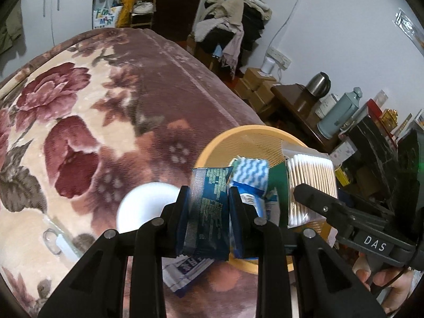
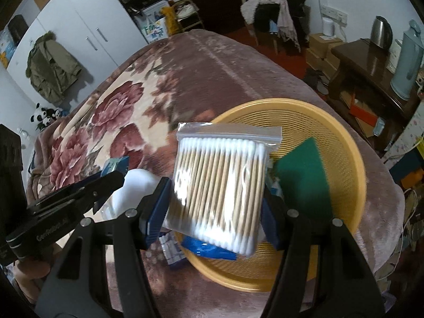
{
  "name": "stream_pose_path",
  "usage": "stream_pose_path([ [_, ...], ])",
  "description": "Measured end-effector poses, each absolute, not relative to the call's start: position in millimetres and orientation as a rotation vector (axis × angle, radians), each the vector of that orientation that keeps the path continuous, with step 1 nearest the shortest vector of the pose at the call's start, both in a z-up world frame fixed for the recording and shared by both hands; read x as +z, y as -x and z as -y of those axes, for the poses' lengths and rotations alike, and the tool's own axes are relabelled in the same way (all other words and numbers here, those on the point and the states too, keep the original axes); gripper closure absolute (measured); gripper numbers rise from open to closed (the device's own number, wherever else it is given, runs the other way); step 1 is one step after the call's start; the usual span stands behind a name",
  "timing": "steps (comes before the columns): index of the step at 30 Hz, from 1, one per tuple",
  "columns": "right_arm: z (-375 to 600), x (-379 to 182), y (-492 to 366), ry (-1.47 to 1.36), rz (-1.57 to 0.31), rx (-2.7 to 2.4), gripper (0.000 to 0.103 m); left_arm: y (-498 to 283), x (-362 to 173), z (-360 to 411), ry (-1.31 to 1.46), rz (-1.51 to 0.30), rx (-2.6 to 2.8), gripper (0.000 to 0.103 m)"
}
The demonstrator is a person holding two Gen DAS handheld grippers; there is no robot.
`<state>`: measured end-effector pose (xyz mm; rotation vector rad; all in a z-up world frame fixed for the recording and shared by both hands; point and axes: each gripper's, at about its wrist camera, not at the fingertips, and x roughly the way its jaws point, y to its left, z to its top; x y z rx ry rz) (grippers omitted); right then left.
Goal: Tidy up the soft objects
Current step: 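Carry the blue packet and cotton swab bag with both tools over the yellow basket, then open both tools to drop the blue packet and swab bag into the basket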
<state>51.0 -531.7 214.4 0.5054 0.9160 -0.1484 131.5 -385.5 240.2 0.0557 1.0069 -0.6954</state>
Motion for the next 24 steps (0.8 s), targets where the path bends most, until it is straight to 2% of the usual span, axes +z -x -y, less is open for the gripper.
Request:
stream_pose_path([
  [19,600.7,216.9,-37.6,-0.644,-0.861,-0.267,0.038,-121.2,238.5,457.6,-0.025,-1.021,-0.833,0.073],
  [20,605.9,213.7,-36.5,-0.673,-0.858,-0.267,0.036,-121.0,235.5,461.8,-0.024,-1.027,-0.838,0.063],
  [21,610.8,209.5,-35.0,-0.710,-0.864,-0.268,0.036,-120.9,231.8,465.9,-0.027,-1.041,-0.843,0.039],
  [23,618.2,201.4,-32.0,-0.773,-0.879,-0.276,0.029,-117.8,225.0,471.7,-0.029,-1.066,-0.869,0.010],
  [24,618.6,201.0,-31.5,-0.777,-0.883,-0.280,0.029,-115.0,224.0,471.6,-0.032,-1.060,-0.881,0.008],
])
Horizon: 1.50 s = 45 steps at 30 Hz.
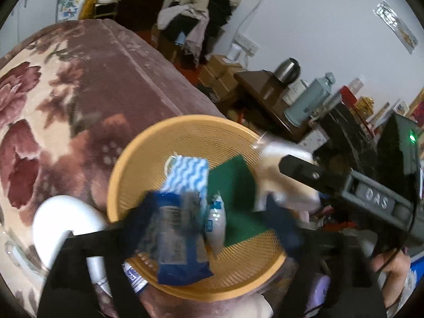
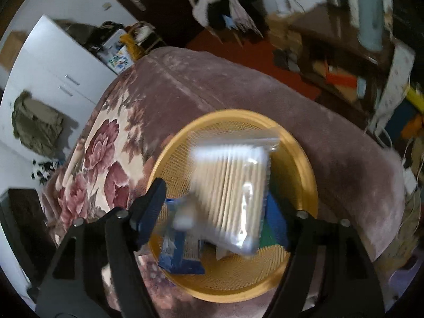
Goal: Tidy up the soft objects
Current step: 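Open both tools to drop the blue packet and swab bag into the basket, then move both tools back toward the clear bag and hair tie on the blanket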
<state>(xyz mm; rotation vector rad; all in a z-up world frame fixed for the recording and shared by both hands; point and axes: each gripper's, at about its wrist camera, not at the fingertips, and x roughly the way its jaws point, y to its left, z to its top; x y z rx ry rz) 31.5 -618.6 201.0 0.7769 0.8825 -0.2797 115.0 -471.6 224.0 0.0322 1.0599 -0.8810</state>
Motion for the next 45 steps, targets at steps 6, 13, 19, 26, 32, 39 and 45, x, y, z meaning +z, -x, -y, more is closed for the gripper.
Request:
stream_pose_path([
  [6,614.7,199.6,-29.3,-0.763,-0.901,-0.275,0.014,-111.3,222.9,462.4,-0.070,-1.040,-0.827,0.002],
  [13,599.1,198.7,-29.3,-0.678,-0.950,-0.286,0.000,-111.4,219.1,447.9,-0.098,-1.040,-0.773,0.001],
  [19,591.0,203.0,-24.6,-0.625,-0.969,-0.308,0.000,-107.5,216.7,443.0,-0.097,-1.046,-0.768,0.001],
  [26,585.3,206.9,-23.7,-0.623,-0.964,-0.299,0.000,-104.5,217.7,434.5,-0.088,-1.048,-0.760,0.001],
  [32,575.0,211.1,-27.7,-0.611,-0.968,-0.289,0.000,-106.4,223.0,424.0,-0.068,-1.040,-0.749,0.001],
  [39,562.3,214.6,-33.3,-0.591,-0.970,-0.275,0.000,-109.1,227.6,412.3,-0.055,-1.033,-0.737,0.001],
  [45,552.1,220.1,-38.4,-0.569,-0.969,-0.272,0.000,-113.2,229.9,400.8,-0.033,-1.030,-0.733,0.001],
])
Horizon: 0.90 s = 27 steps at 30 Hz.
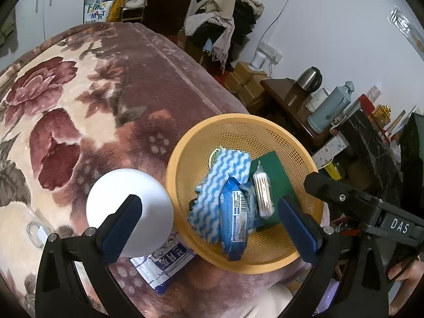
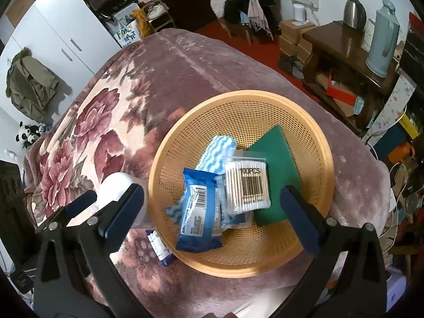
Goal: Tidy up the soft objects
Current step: 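Move both tools back toward the clear bag and hair tie on the blanket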
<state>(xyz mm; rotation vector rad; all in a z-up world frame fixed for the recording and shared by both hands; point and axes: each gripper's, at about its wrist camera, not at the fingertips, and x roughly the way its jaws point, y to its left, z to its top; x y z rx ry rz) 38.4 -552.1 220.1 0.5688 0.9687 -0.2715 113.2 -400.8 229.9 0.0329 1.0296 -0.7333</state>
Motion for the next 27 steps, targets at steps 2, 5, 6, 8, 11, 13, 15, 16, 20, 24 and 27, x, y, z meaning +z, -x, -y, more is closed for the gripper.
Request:
stream_pose_path([
  [2,546.8,222.4,-41.5,-0.557,-0.970,-0.270,0.000,-114.7,230.0,395.9,-0.025,-1.028,-0.731,0.001],
  [5,539.3,224.9,-48.2,-0.541,-0.973,-0.265,0.000,-119.6,229.7,388.0,-0.008,-1.030,-0.727,0.001],
  [6,537.7,225.4,-49.4,-0.538,-0.974,-0.264,0.000,-121.1,229.5,384.5,-0.001,-1.030,-0.725,0.001],
  [8,531.4,226.7,-53.7,-0.527,-0.975,-0.258,0.000,-124.7,229.1,377.2,0.013,-1.031,-0.720,0.001],
  [11,521.9,227.8,-61.5,-0.511,-0.980,-0.249,0.000,-131.0,227.9,366.2,0.027,-1.032,-0.712,0.001],
  [13,514.5,228.5,-68.5,-0.498,-0.985,-0.241,0.000,-135.1,227.3,358.4,0.035,-1.030,-0.704,0.001],
  [15,507.4,229.2,-74.6,-0.487,-0.989,-0.237,0.000,-139.7,226.6,350.6,0.045,-1.029,-0.698,0.001],
  [16,503.5,229.6,-77.9,-0.480,-0.991,-0.232,0.000,-141.5,226.1,346.8,0.049,-1.029,-0.695,0.001],
  [20,489.8,229.6,-88.6,-0.459,-0.998,-0.219,0.000,-151.0,223.6,328.4,0.070,-1.029,-0.677,0.001],
  [24,474.5,228.6,-99.5,-0.441,-1.008,-0.203,0.000,-157.9,220.5,310.7,0.088,-1.030,-0.659,0.001],
  [27,462.2,228.1,-107.4,-0.423,-1.015,-0.188,0.000,-163.8,217.2,295.9,0.108,-1.034,-0.643,0.001],
])
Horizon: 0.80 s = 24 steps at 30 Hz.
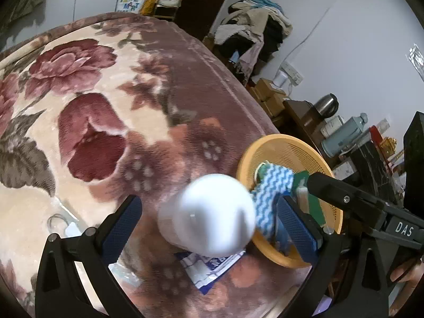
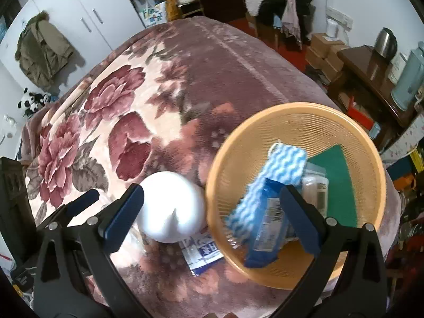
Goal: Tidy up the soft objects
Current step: 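Move both tools back toward the clear bag and hair tie on the blanket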
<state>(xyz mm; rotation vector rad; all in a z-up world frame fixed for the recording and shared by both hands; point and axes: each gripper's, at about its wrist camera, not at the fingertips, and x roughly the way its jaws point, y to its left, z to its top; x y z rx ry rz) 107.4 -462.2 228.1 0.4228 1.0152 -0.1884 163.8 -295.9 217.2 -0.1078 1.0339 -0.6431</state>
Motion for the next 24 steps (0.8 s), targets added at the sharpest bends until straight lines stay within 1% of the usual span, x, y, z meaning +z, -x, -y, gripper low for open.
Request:
stream_pose_path([
  [24,358.3,224.8,-154.0,-0.284,-1.060,-0.069,0.000,-190.9,195.6,184.3,0.204,-1.040,-0.526,0.001],
])
